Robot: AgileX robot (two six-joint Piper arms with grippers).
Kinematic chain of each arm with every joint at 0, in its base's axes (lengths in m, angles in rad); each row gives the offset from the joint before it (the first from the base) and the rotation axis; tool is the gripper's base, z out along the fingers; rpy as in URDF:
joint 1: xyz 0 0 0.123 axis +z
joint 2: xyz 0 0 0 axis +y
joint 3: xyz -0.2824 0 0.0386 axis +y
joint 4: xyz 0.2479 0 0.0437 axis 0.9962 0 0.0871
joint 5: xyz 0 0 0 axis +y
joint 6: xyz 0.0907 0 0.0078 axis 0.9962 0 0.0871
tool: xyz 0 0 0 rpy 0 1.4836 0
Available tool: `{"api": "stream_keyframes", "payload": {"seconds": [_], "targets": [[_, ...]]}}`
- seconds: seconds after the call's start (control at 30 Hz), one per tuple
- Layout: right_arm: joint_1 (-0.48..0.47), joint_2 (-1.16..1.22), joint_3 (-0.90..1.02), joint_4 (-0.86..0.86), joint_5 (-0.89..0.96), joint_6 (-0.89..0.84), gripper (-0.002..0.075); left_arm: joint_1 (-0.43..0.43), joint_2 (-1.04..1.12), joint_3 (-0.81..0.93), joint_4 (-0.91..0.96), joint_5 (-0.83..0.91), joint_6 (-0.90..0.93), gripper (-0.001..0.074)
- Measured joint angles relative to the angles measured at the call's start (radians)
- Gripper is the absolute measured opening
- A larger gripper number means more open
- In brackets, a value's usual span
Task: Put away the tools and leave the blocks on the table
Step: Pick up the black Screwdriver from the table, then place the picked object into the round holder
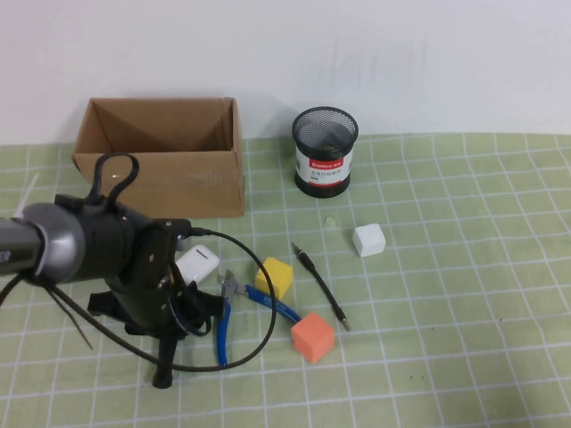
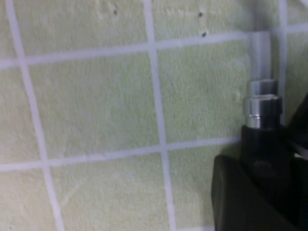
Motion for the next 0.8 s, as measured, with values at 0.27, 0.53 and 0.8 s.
{"api": "stream_keyframes", "payload": {"seconds": [0.27,0.53,0.8], "targets": [[0.000,0.000,0.000,0.000,0.000,0.000,-0.0009,-0.007,-0.134,0.003,0.048,0.051,0.030,0.0179],[0.000,0.000,0.000,0.000,0.000,0.000,-0.0009,-0.085,-0.468,0.084,0.046,0.023,0.112,0.0179],[0.000,0.000,0.000,0.000,0.000,0.000,-0.0009,-0.162,-0.645,0.283,0.069,-0.526,0.180,0.0179]]}}
